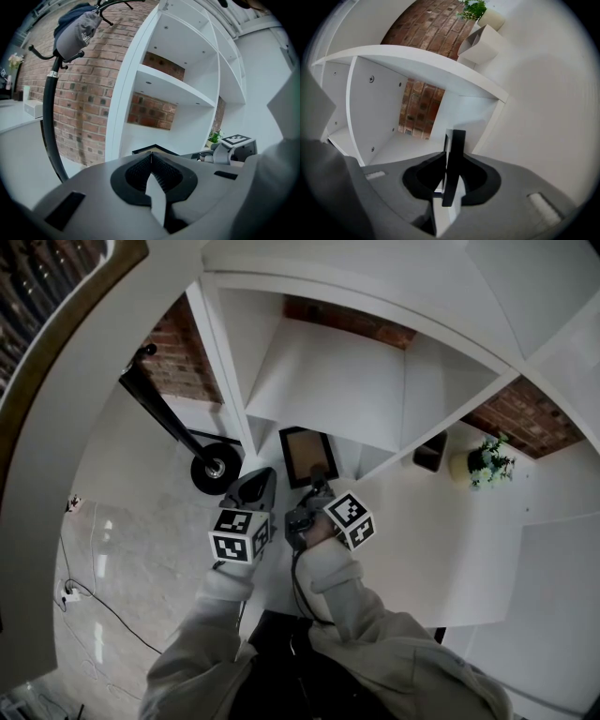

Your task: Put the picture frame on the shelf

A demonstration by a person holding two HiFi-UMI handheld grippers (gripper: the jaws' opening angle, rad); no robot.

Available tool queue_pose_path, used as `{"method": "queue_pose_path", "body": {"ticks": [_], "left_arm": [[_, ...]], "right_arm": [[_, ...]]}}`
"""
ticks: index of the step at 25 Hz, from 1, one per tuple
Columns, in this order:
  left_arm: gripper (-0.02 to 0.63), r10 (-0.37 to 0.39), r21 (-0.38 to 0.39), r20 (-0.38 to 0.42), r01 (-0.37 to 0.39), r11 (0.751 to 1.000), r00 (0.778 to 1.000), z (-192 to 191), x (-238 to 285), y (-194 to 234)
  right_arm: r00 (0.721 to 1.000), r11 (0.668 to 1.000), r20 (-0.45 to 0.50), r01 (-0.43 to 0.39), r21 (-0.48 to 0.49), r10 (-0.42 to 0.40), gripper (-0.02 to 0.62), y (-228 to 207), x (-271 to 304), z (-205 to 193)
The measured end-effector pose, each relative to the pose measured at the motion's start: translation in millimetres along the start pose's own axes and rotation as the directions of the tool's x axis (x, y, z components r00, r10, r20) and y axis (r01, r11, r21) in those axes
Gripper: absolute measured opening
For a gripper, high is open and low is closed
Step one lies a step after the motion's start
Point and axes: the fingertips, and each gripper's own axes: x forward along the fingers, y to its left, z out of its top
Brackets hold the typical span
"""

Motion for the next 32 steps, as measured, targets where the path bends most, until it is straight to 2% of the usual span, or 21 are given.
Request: {"method": "queue_pose_path", "body": {"ticks": [3, 5, 6, 8, 9, 11, 14, 17, 26, 32], "left_arm": [[0.005, 0.002, 0.001, -0.001, -0.002, 1.0, 1.0, 0, 0, 0], [0.005, 0.002, 0.003, 0.001, -0.002, 1.0, 1.0, 1, 0, -1], [0.005, 0.003, 0.003, 0.002, -0.003, 1.0, 1.0, 1, 0, -2], [0.005, 0.003, 0.003, 0.004, -0.003, 1.0, 1.0, 2, 0, -2], [0.005, 0.003, 0.002, 0.005, -0.003, 1.0, 1.0, 3, -1, -3], [0.006, 0.001, 0.002, 0.004, -0.001, 1.0, 1.0, 3, -1, -4], [0.005, -0.001, 0.001, 0.007, 0.001, 1.0, 1.0, 3, -1, -6], [0.005, -0.003, 0.0, 0.01, 0.003, 1.0, 1.0, 4, -2, -8], [0.005, 0.005, -0.024, 0.008, -0.005, 1.0, 1.0, 5, -9, -13], [0.006, 0.001, -0.014, -0.065, -0.002, 1.0, 0.998, -13, -12, -19]], "right_arm": [[1.0, 0.999, -0.013, 0.023, 0.049, -0.022, 0.153, -6, 0, -3], [0.999, 0.996, -0.029, 0.038, 0.077, -0.036, 0.176, -11, 1, -5], [0.998, 0.995, -0.036, 0.047, 0.086, -0.044, 0.208, -12, 1, -5], [0.998, 0.993, -0.04, 0.05, 0.105, -0.046, 0.31, -11, 1, -6], [0.999, 0.993, -0.035, 0.039, 0.111, -0.035, 0.34, -8, 2, -5], [1.0, 0.993, -0.029, 0.003, 0.114, 0.001, 0.446, 2, 5, -2], [0.998, 0.989, -0.052, -0.018, 0.15, 0.026, 0.497, 9, 11, -2], [0.996, 0.985, -0.086, 0.009, 0.171, 0.006, 0.52, 8, 15, -3], [0.98, 0.971, -0.155, 0.154, 0.181, -0.127, 0.522, -1, 5, -9], [0.967, 0.976, -0.224, 0.16, 0.147, -0.124, 0.522, 14, 20, -12]]}}
